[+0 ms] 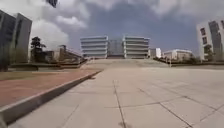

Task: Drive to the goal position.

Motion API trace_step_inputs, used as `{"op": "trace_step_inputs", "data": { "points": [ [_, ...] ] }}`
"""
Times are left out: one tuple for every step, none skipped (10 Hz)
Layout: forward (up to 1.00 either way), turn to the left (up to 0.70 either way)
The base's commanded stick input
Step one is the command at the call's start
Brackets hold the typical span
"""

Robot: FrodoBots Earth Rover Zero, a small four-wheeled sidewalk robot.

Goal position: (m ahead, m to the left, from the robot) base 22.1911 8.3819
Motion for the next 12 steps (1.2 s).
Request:
{"op": "trace_step_inputs", "data": {
  "points": [
    [1.0,0.03],
    [1.0,0.03],
    [1.0,0.03],
    [1.0,0.03],
    [1.0,0.03],
    [1.0,0.03],
    [1.0,0.03],
    [1.0,0.03],
    [1.0,0.04],
    [1.0,0.05],
    [1.0,0.34],
    [1.0,0.16]
  ]
}}
